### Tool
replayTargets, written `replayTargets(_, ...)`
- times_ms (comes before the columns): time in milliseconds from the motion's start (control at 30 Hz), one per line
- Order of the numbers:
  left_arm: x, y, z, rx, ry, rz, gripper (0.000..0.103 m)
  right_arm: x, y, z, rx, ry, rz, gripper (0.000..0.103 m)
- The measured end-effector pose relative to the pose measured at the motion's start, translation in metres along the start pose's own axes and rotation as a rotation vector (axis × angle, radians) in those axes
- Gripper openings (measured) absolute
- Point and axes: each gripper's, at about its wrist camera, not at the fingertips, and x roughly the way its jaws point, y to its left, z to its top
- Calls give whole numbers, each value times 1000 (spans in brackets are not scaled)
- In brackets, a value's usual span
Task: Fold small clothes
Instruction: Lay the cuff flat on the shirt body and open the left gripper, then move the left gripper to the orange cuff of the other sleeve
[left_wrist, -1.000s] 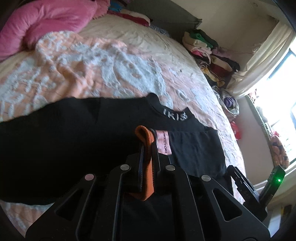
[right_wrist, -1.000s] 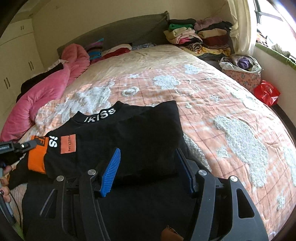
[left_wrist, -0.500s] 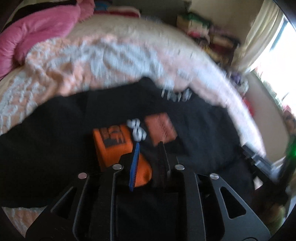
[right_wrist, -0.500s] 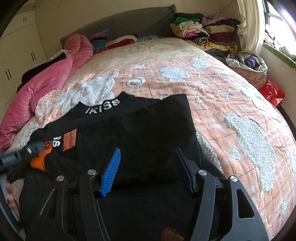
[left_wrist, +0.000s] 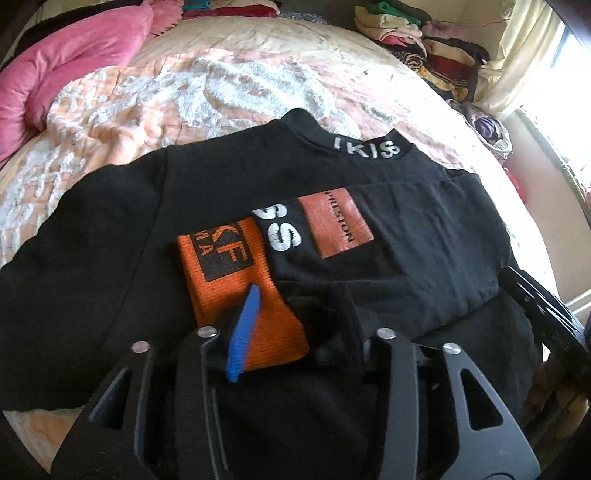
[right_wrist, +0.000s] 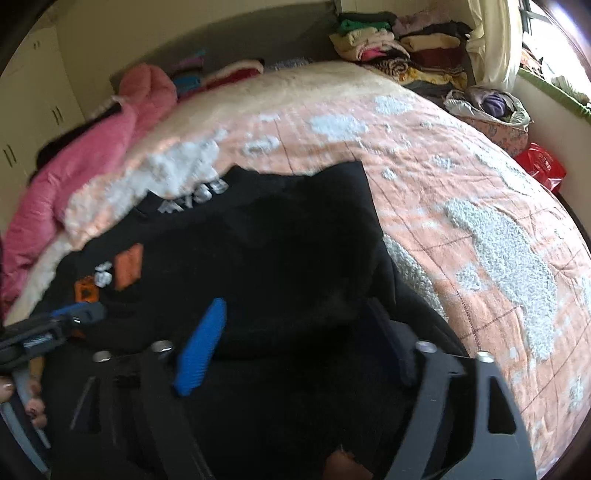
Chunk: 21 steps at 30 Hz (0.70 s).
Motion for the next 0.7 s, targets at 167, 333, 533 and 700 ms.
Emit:
replayTargets(167,-7,-7,1,25,-16,18,58,-17,3,-2,7,-31,11,83)
replayTargets(333,-19,-3,3,7,-47,20,77,-27,9,-3,-4,-50,23,97)
replayTargets(533,-31,-1,2,4,-72,42,94,-36,19,-4,-30,-74,36,98)
replayTargets(700,-36,7,1,-20,-85,60,94,-45,27,-3,-43,-90,56,98)
